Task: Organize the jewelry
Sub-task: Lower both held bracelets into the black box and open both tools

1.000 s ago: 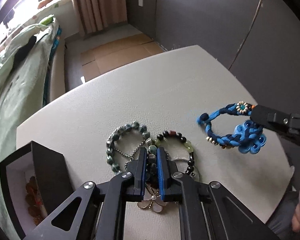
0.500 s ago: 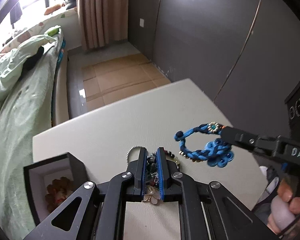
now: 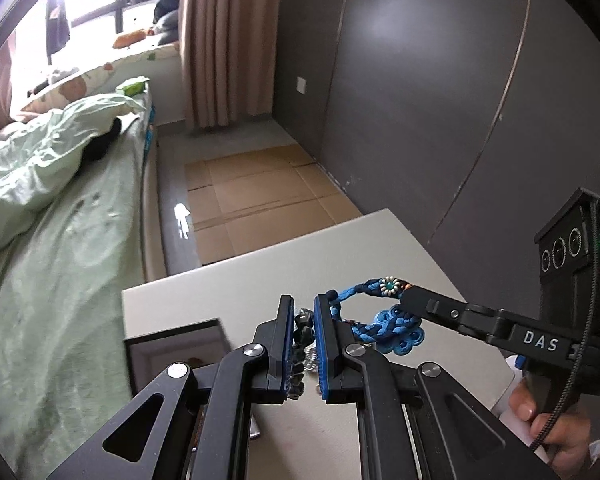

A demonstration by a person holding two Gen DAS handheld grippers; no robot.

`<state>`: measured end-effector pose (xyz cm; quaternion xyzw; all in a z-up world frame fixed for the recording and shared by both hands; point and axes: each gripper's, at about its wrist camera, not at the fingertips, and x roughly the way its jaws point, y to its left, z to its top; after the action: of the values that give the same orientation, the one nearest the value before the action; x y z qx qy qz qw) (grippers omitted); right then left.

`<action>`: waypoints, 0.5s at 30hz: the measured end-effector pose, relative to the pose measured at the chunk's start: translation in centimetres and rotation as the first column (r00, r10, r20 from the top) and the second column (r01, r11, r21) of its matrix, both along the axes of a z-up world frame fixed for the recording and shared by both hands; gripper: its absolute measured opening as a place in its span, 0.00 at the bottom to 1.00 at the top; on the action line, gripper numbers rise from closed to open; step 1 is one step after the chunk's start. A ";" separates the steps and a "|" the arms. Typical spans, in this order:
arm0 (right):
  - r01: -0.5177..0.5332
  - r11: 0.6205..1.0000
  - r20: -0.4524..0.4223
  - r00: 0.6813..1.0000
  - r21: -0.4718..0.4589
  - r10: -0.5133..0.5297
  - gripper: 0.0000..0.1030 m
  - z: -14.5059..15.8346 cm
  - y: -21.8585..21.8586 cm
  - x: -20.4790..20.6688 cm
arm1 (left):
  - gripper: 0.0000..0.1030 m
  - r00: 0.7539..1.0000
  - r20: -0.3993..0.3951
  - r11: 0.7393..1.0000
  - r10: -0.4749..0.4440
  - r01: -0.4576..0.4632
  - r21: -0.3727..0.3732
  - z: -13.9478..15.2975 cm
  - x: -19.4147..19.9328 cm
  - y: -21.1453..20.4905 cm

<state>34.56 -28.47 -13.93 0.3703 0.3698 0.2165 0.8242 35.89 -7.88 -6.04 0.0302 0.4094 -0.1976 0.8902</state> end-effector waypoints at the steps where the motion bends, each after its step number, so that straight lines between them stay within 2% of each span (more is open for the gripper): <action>1: -0.005 1.000 0.003 1.000 0.001 0.005 0.12 0.1 0.4 0.0 | 0.10 1.000 0.002 1.000 0.006 -0.006 -0.001 0.2 -0.1 0.4; 9: -0.040 0.999 0.016 0.999 -0.018 0.041 0.12 0.6 3.6 0.2 | 0.10 0.998 0.002 0.998 0.068 -0.068 -0.015 0.0 -0.7 4.4; 15: -0.076 0.996 0.014 0.997 -0.043 0.076 0.12 0.5 5.4 0.3 | 0.10 0.995 -0.025 0.995 0.100 -0.100 -0.008 -1.5 -0.6 6.2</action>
<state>34.86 -23.03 -13.41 0.3365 0.3816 0.2427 0.8260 35.31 -1.66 -7.56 0.0032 0.4203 -0.1552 0.8940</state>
